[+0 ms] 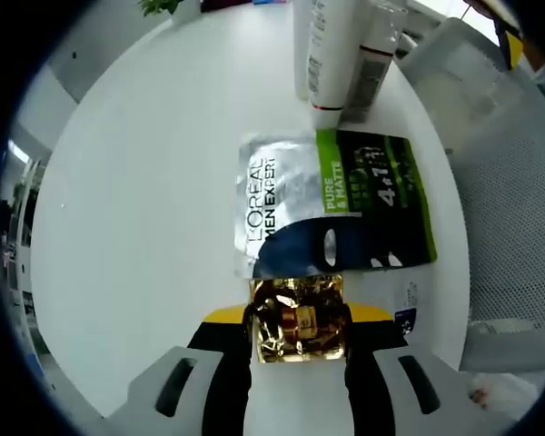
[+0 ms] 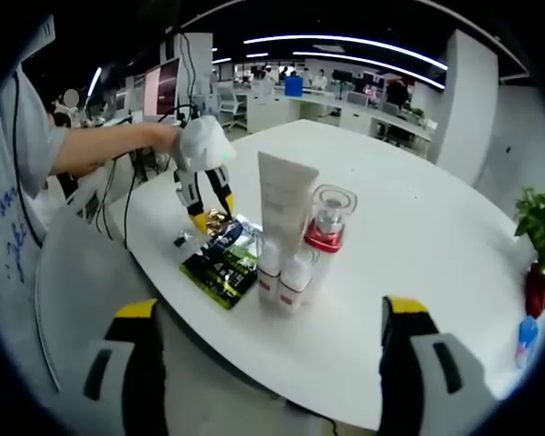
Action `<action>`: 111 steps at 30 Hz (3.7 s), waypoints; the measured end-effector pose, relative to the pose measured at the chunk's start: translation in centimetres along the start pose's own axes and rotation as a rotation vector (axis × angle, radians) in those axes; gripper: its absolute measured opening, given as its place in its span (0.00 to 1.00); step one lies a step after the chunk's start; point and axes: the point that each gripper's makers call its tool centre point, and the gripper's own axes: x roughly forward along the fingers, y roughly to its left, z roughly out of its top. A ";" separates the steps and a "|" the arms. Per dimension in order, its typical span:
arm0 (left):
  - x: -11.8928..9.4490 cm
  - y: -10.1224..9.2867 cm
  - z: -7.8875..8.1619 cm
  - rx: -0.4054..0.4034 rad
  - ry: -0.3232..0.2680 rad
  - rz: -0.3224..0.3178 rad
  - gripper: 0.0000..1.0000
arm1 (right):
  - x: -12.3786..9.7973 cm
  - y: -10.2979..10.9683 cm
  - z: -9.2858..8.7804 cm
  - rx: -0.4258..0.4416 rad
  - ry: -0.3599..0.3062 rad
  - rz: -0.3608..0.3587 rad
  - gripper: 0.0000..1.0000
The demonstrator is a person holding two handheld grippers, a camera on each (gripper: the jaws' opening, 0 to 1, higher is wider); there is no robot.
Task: Arrange the skincare products in the storage area until every visible bottle or jar stands upright without overlapping.
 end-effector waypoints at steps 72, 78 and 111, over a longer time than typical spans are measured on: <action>-2.2 0.2 0.8 -0.057 -0.068 0.138 0.53 | 0.0 1.2 0.4 -0.024 -0.027 0.040 1.00; -3.0 0.3 1.2 -0.087 -0.108 0.169 0.53 | 0.2 0.9 0.5 -0.025 -0.032 0.044 1.00; -6.6 -1.5 5.5 -0.295 -0.421 0.204 0.62 | 1.4 0.2 0.5 -0.069 -0.029 0.076 1.00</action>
